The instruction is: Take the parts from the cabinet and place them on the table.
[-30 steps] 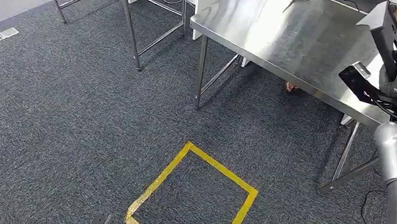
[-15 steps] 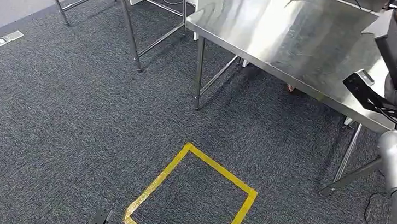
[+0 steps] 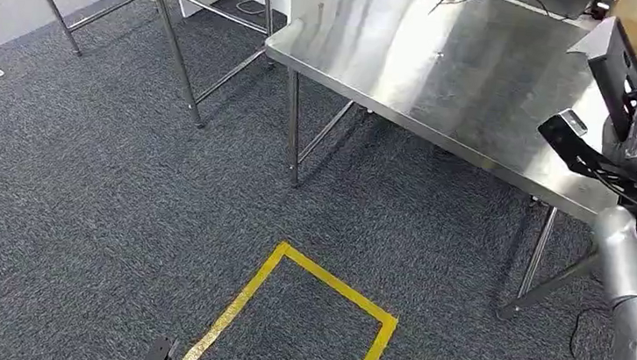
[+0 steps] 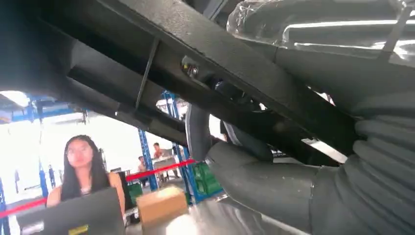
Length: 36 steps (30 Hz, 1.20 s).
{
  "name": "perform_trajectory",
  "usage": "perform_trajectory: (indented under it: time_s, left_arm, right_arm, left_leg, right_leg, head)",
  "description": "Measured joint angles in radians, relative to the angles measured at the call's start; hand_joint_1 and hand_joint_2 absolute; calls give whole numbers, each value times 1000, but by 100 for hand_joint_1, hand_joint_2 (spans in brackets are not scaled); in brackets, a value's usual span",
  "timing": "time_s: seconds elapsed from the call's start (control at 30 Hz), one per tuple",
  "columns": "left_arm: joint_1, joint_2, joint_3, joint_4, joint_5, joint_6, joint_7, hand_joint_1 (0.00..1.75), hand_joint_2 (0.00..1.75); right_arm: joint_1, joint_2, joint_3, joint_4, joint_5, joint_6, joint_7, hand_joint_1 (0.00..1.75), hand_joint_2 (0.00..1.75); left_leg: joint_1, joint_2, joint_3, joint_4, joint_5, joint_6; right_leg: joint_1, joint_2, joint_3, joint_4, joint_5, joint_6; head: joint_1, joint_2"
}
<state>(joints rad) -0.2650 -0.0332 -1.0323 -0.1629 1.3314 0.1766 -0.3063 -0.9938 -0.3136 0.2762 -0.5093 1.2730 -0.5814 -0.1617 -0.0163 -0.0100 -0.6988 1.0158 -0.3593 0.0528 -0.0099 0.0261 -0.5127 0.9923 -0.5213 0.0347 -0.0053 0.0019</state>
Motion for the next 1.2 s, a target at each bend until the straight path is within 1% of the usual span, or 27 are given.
perform_trajectory:
  time_s: [0.07,0.1,0.17,0.2,0.27,0.3,0.33,0.37,0.4,0.43,0.47,0.5,0.53,0.6,0.67,0.7,0.73,0.77,0.83,0.87,0.9,0.93,0.97,1.0,1.07,1.13,1.2]
  left_arm:
    - [0,-1,0,0,0,0,0,0,175]
    - [-1,-2,0,0,1,0,0,0,175]
    - [-4,0,0,0,2,1,0,0,175]
    - [-3,0,0,0,2,1,0,0,175]
    - [2,-2,0,0,2,1,0,0,175]
    - [3,-3,0,0,3,1,0,0,175]
    - [3,-3,0,0,3,1,0,0,175]
    - [3,-3,0,0,3,2,-1,0,175]
    - [4,-3,0,0,5,2,-1,0,175]
    - [4,-2,0,0,5,2,-1,0,175]
    - [5,-2,0,0,5,2,-1,0,175]
    - [4,-3,0,0,6,2,-2,0,175]
    - [3,-2,1,0,6,3,-3,0,175]
    - [1,-3,1,0,6,3,-4,0,175]
    - [-2,-3,1,0,6,3,-5,0,175]
    - [-1,-3,1,0,6,3,-5,0,175]
    - [1,-3,1,0,6,3,-5,0,175]
    - [3,-4,1,0,6,3,-5,0,175]
    - [3,-3,1,0,6,3,-6,0,175]
    - [4,-3,1,0,7,4,-5,0,175]
    - [4,-1,2,0,10,6,-5,0,175]
    - [5,0,4,0,10,6,-6,0,175]
    - [6,0,8,0,11,10,-6,0,175]
    - [8,3,10,1,12,11,-6,0,175]
    - [9,2,14,1,16,12,-6,0,175]
    - [4,-2,16,0,20,12,-10,0,175]
    - [3,0,17,0,20,12,-10,0,175]
  right_arm:
    - [2,-1,-1,-2,-1,-1,0,175,175]
    - [2,-1,-1,-2,-1,-1,0,175,175]
    - [1,-4,-1,-2,-1,-1,0,175,175]
    - [5,-6,-1,-2,0,-1,0,175,175]
    - [15,-5,-1,-2,0,0,0,175,175]
    - [19,-5,-1,-2,0,0,0,175,175]
    - [22,-6,-1,-2,0,0,0,175,175]
    - [23,-6,-1,-2,1,0,0,175,175]
    - [25,-6,-1,-2,2,0,0,175,175]
    - [27,-5,-1,0,3,0,1,175,175]
    - [28,-6,-1,1,5,-2,1,175,175]
    - [29,-3,-1,0,8,-2,3,175,175]
    - [28,-3,-1,-1,9,-2,4,175,175]
    - [23,-4,-1,-2,9,-2,5,175,175]
    - [19,-5,-3,-7,9,-3,6,175,175]
    - [18,-4,-3,-7,9,-3,6,175,175]
    - [19,-1,-2,-7,10,-3,6,175,175]
    - [22,2,-2,-7,11,-3,6,175,175]
    - [26,5,-2,-7,12,-3,6,175,175]
    - [28,7,-2,-7,13,-3,6,175,175]
    - [29,10,-2,-7,16,-3,10,175,175]
    - [30,15,-2,-7,21,-3,14,175,175]
    - [32,21,-2,-6,25,-3,18,175,175]
    - [32,27,-2,-4,31,-5,18,175,175]
    - [27,33,-2,-6,38,-7,24,175,175]
    - [18,35,-3,-8,41,-9,28,175,175]
    - [17,38,-3,-7,44,-10,29,175,175]
  left_leg:
    - [-2,6,21,-17,-4,12]
    - [7,4,42,-28,-4,15]
    - [5,2,62,-37,-15,25]
    - [6,1,75,-40,-28,24]
    - [7,-2,101,-40,-53,21]
    - [8,-3,115,-40,-65,19]
    - [9,-5,133,-40,-79,17]
    - [9,-5,158,-39,-97,13]
    - [9,-5,176,-40,-113,9]
    - [7,-5,179,-41,-128,4]
    - [5,-4,205,-36,-147,-2]
    - [5,-3,207,-41,-158,-11]
    - [5,1,217,-31,-158,-15]
    - [5,2,203,-3,-144,-15]
    - [10,6,108,140,-85,-25]
    - [12,6,48,225,-77,-30]
    - [13,6,5,271,-104,-36]
    - [15,6,-37,299,-165,-41]
    - [19,7,-80,287,-261,-46]
    - [20,7,-82,247,-270,-45]
    - [20,7,-72,182,-241,-42]
    - [20,8,-54,99,-164,-37]
    - [19,7,-37,15,-33,-29]
    - [14,5,-38,-34,32,-22]
    - [13,4,-13,-34,37,-12]
    - [14,6,12,-37,38,4]
    - [13,3,33,-40,19,17]
  right_leg:
    - [4,1,16,12,14,19]
    - [-2,-3,-9,52,16,16]
    - [-1,-11,-94,182,46,22]
    - [-1,-12,-160,258,27,21]
    - [-4,-12,-227,296,-54,15]
    - [-7,-13,-237,279,-73,14]
    - [-10,-15,-236,235,-70,22]
    - [-14,-18,-219,149,-30,41]
    - [-16,-25,-201,67,43,61]
    - [-17,-40,-188,-13,158,85]
    - [-15,-51,-180,-31,197,72]
    - [1,-45,-159,-22,191,46]
    - [-8,-43,-160,-23,191,23]
    - [-4,-41,-155,-20,182,11]
    - [-10,-35,-134,-22,166,-11]
    - [-9,-35,-120,-22,152,-26]
    - [-9,-34,-107,-23,140,-28]
    - [-9,-30,-91,-23,125,-29]
    - [-9,-26,-55,-23,96,-27]
    - [-9,-25,-34,-23,79,-25]
    - [-10,-25,-11,-23,63,-23]
    - [-10,-25,10,-23,45,-20]
    - [-9,-25,10,-26,30,-16]
    - [-1,-17,35,-19,15,-8]
    - [2,-13,51,-34,-2,4]
    - [2,-9,43,23,19,27]
    - [-3,-17,-51,164,59,33]
  head:
    - [-4,0]
    - [-5,0]
    - [1,0]
    - [2,0]
    - [2,0]
    - [3,0]
    - [3,0]
    - [4,0]
    - [4,0]
    - [7,0]
    - [6,0]
    - [10,0]
    - [9,0]
    - [8,0]
    - [5,0]
    - [2,0]
    - [1,0]
    - [1,0]
    - [0,0]
    - [-1,0]
    - [-1,0]
    - [-2,0]
    - [-4,0]
    - [-6,0]
    - [-2,0]
    - [-5,0]
    - [0,0]
